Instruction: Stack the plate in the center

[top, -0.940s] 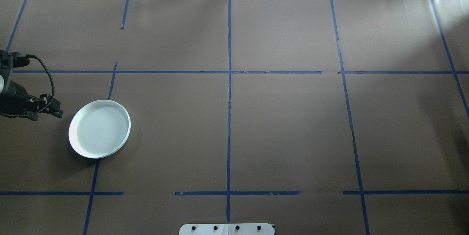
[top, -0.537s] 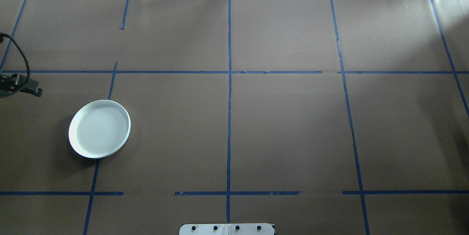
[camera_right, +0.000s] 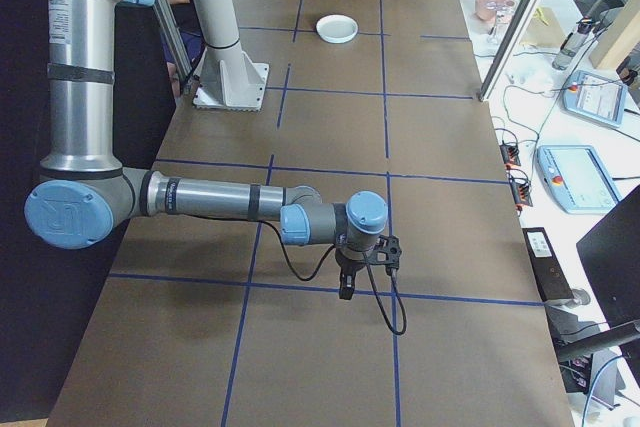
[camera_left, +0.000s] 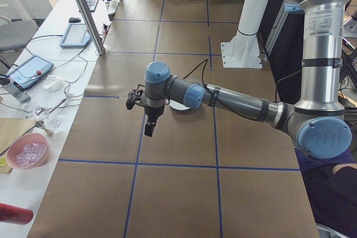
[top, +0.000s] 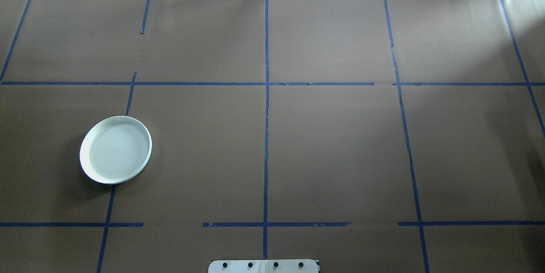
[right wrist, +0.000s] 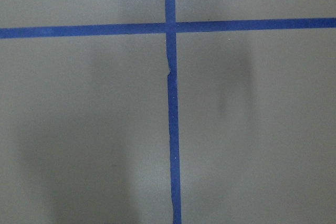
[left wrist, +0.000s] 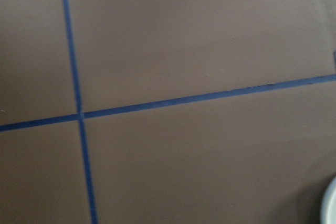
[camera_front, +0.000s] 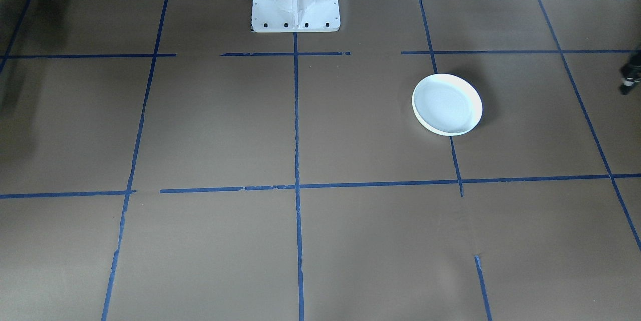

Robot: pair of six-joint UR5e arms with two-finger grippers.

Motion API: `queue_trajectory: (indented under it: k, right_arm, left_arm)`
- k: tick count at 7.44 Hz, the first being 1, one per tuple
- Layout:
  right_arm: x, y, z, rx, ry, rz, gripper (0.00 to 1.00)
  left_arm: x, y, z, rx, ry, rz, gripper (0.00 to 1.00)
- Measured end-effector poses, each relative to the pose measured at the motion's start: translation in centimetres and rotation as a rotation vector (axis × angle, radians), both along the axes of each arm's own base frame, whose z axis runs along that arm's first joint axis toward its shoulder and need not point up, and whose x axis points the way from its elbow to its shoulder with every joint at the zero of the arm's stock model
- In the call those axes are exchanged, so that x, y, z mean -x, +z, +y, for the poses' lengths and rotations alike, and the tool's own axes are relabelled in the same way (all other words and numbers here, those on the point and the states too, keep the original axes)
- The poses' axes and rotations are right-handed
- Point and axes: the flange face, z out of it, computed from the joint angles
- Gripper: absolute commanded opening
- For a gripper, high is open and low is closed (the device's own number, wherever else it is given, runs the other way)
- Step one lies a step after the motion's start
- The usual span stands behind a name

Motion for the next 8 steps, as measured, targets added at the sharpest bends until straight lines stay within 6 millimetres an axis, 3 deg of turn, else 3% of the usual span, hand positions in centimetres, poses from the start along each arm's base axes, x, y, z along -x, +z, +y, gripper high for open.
queue_trajectory:
  k: [2, 4, 8]
  right_arm:
    - [0.0, 0.0, 0.0, 0.0, 0.0, 0.0, 1.0]
    - [0.0, 0.0, 0.0, 0.0, 0.0, 0.0, 1.0]
    - [0.0, 0.0, 0.0, 0.0, 0.0, 0.0, 1.0]
  left_arm:
    - [5.7, 7.3, 1.2, 0.083, -0.01, 0.064, 1.0]
    - [7.2, 11.4, 2.2, 0.142, -0.02, 0.129, 1.0]
    - [7.4, 11.2, 1.5, 0.149, -0.034, 0.139, 1.0]
